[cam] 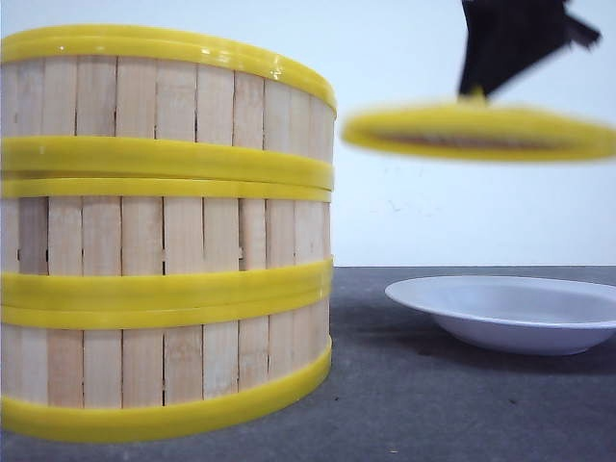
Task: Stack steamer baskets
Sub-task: 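Carry the woven lid over the stack and lower it onto the top basket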
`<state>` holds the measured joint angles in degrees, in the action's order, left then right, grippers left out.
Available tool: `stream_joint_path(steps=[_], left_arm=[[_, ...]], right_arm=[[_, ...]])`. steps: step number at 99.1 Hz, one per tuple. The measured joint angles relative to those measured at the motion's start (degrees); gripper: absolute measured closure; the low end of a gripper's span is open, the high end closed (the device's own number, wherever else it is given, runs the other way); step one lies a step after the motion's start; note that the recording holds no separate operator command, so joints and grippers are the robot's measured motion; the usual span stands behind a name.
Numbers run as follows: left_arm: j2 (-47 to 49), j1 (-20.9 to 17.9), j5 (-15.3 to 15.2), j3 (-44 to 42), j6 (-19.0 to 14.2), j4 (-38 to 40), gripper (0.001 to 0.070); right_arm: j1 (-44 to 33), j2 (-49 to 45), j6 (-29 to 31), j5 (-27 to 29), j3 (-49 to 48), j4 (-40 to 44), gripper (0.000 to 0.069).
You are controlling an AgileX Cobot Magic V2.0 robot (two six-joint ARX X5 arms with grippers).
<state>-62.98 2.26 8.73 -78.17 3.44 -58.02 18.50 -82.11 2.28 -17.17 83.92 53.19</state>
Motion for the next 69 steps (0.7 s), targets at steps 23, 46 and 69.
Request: stream_joint_path(steps=[23,46,69], left_arm=[[0.0,0.0,0.02,0.0,0.0,1.11,0.0433],[-0.02,0.0,0.02,0.0,0.0,2.21,0.0433],[-0.28,0.0,0.0,0.0,0.0,2.21,0.0433]], right_arm=[[6.08,-1.16,-0.81,-1.62,15.61,7.96,0.0633],[16.33,-8.66,-2.14,-1.22,29.22,13.33,0.0634],[24.57,-14.47,-3.58,0.96,33.48,13.42,0.0634]])
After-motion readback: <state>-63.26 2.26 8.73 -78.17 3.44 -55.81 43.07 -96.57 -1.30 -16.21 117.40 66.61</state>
